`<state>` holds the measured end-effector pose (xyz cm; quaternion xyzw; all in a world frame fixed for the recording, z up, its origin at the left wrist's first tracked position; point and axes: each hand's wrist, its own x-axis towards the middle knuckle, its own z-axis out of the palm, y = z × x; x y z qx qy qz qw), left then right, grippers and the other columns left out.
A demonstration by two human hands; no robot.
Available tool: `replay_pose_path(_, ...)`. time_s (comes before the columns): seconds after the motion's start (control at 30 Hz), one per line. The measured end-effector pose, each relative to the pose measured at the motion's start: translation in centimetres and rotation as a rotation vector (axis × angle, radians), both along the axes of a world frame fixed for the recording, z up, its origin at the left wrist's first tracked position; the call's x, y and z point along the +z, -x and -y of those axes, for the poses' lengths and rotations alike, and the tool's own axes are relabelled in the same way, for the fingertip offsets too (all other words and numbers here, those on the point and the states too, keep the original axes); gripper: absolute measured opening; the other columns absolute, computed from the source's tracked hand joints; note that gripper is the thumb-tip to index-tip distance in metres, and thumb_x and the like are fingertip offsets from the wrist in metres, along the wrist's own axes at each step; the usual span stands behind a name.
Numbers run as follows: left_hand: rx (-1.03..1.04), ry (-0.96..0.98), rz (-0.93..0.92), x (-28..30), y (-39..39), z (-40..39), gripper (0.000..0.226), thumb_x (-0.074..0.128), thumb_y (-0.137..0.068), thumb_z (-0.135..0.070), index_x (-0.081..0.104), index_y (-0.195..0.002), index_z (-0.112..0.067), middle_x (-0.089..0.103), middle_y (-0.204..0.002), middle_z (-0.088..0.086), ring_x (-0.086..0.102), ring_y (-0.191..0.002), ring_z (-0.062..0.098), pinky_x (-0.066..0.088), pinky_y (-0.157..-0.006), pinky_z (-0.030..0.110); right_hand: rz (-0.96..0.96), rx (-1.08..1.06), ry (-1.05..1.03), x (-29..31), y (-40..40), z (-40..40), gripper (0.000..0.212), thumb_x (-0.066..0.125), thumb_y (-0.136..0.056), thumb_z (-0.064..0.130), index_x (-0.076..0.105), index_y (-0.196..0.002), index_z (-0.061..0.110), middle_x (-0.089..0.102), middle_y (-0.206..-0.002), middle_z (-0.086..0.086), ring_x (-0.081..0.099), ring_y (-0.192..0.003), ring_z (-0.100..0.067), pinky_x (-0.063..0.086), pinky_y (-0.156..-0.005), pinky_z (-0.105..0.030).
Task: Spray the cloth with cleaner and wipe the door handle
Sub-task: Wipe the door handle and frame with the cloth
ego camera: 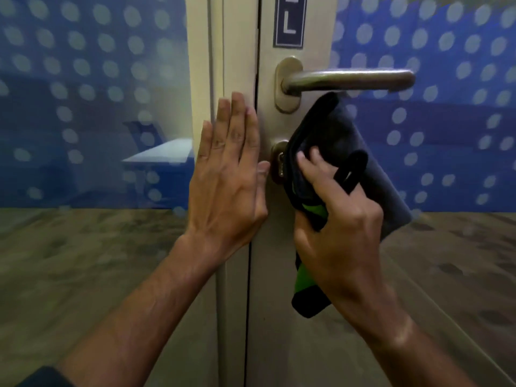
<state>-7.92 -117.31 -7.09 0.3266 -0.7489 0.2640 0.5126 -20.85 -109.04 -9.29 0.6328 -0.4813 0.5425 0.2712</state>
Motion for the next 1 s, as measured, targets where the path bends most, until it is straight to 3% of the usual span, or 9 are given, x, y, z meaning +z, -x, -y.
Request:
replay_pose_path(0.13, -0.015, -0.085, 0.0, 2.1, -0.2, -1.4, 0.066, 0.034, -0.097, -0.026, 0.012, -0.153, 0.001, 0.008, -0.162, 0.022, -0.004, -0.151, 0.027, -0.002, -0.124, 0.041, 0.019, 0.007, -0.087, 2.5, -0.2, -1.0, 0.066, 0.071, -0.062, -0.017, 0.061, -0.125, 0.001, 0.061, -0.126, -0.021, 0.059, -0.116, -0.034, 0.042, -0.1, -0.027)
replay_pose_path(0.33, -0.045, -0.258, 0.043, 5.4, -1.2, -5.1, 0.065, 0.034, -0.096, -0.023, 0.015, -0.152, 0.004, 0.009, -0.161, 0.024, 0.002, -0.151, 0.034, 0.002, -0.124, 0.046, 0.091, 0.067, -0.244, 6.5, -1.1, -4.2, 0.063, 0.069, -0.059, -0.02, 0.065, -0.119, 0.0, 0.064, -0.122, -0.019, 0.06, -0.116, -0.031, 0.037, -0.105, -0.021)
replay_pose_path(0.57, -0.067, -0.375, 0.039, 11.5, -3.3, -11.1, 0.064, 0.032, -0.096, -0.023, 0.017, -0.152, 0.003, 0.007, -0.161, 0.02, 0.003, -0.152, 0.031, 0.0, -0.124, 0.041, 0.148, 0.21, -0.397, 14.2, -2.6, -9.8, 0.063, 0.072, -0.064, -0.013, 0.062, -0.124, 0.005, 0.065, -0.122, -0.013, 0.064, -0.111, -0.021, 0.048, -0.096, -0.024)
replay_pose_path(0.7, -0.099, -0.42, -0.014, 16.3, -5.2, -13.0, 0.064, 0.034, -0.096, -0.024, 0.018, -0.153, 0.001, 0.007, -0.163, 0.019, 0.001, -0.152, 0.028, 0.001, -0.124, 0.041, 0.212, 0.364, -0.393, 20.5, -2.7, -10.9, 0.061, 0.066, -0.067, -0.008, 0.062, -0.125, 0.009, 0.066, -0.123, -0.005, 0.063, -0.113, -0.009, 0.05, -0.096, -0.025)
replay_pose_path(0.8, -0.127, -0.439, -0.023, 19.8, -6.7, -13.9, 0.066, 0.035, -0.098, -0.032, 0.017, -0.154, -0.003, 0.007, -0.164, 0.018, 0.001, -0.153, 0.028, 0.005, -0.124, 0.044, 0.236, 0.552, -0.503, 25.1, -2.3, -10.6, 0.059, 0.065, -0.072, -0.012, 0.063, -0.126, 0.013, 0.068, -0.119, 0.003, 0.062, -0.111, -0.002, 0.051, -0.093, -0.024)
replay_pose_path(1.0, -0.124, -0.408, 0.114, 25.6, -8.9, -15.2, 0.088, 0.048, -0.091, -0.05, 0.009, -0.155, -0.004, 0.003, -0.164, 0.017, 0.0, -0.153, 0.03, 0.011, -0.123, 0.049, 0.225, 0.807, -0.678, 31.8, -2.1, -10.0, 0.061, 0.061, -0.076, -0.017, 0.066, -0.119, 0.026, 0.07, -0.109, 0.019, 0.065, -0.104, -0.004, 0.052, -0.08, -0.015)
